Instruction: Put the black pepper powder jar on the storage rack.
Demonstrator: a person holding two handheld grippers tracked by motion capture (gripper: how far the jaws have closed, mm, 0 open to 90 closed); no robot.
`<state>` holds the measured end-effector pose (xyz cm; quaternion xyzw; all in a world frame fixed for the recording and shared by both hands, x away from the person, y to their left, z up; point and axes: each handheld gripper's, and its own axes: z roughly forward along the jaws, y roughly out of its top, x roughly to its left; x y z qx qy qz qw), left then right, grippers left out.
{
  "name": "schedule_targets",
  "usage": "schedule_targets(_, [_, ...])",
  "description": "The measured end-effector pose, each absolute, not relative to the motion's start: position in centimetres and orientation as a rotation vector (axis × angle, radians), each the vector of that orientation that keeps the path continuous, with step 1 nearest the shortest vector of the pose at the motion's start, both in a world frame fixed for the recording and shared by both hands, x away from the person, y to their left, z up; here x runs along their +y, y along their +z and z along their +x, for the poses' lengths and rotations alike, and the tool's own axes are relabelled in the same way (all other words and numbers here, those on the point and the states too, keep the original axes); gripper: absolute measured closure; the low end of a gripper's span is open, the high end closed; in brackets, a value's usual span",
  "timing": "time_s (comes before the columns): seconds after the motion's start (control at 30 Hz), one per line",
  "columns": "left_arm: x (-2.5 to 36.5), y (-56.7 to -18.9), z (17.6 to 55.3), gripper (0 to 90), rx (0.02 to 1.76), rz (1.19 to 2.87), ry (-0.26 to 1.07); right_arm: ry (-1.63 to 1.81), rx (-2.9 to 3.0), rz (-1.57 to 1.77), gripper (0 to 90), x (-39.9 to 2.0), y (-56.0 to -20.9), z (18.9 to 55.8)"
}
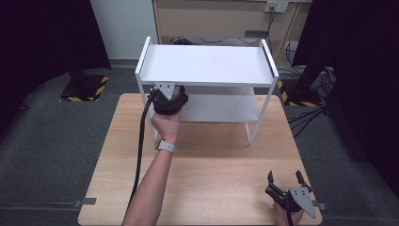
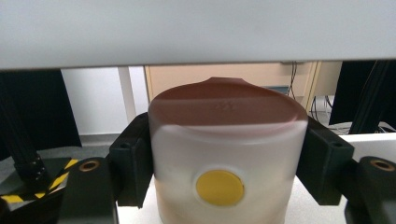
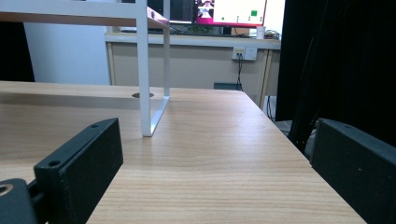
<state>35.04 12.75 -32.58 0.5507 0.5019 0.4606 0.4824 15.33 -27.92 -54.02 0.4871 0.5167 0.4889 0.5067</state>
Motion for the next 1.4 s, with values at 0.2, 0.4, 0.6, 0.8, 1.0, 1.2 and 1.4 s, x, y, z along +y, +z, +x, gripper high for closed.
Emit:
schedule_targets(0.2, [13.3, -32.6, 35.2, 30.5, 1.224, 1.335, 1.101, 1.179, 1.249, 1.175, 2.6, -27.9, -54.0, 15.3])
schedule_targets(0.4, [13.7, -32.7, 35.1, 28.4, 1.21, 1.329, 1.096, 1.175, 1.254, 1.175, 2.6, -27.9, -53.9, 15.4])
schedule_targets(0.6, [13.8, -32.4, 35.3, 22.5, 1.231, 1.342, 1.067, 1.172, 1.255, 1.177, 2.6, -27.9, -53.9, 15.4])
schedule_targets(0.8, [13.7, -32.7, 35.0, 17.7, 1.244, 1.333, 1.078, 1.17, 1.258, 1.177, 2.7, -27.9, -53.9, 15.4])
schedule_targets(1.0, [13.8, -32.9, 34.5, 13.6, 1.257, 1.33, 1.075, 1.172, 1.257, 1.18, 2.7, -27.9, -53.8, 15.4])
schedule_targets(1.2, [14.0, -33.2, 33.4, 10.9, 1.267, 1.309, 1.083, 1.173, 1.257, 1.179, 2.6, -27.9, -53.9, 15.4])
schedule_targets(1.4, [14.4, -33.8, 32.3, 10.8, 1.257, 1.306, 1.083, 1.175, 1.256, 1.177, 2.6, -27.9, -53.9, 15.3])
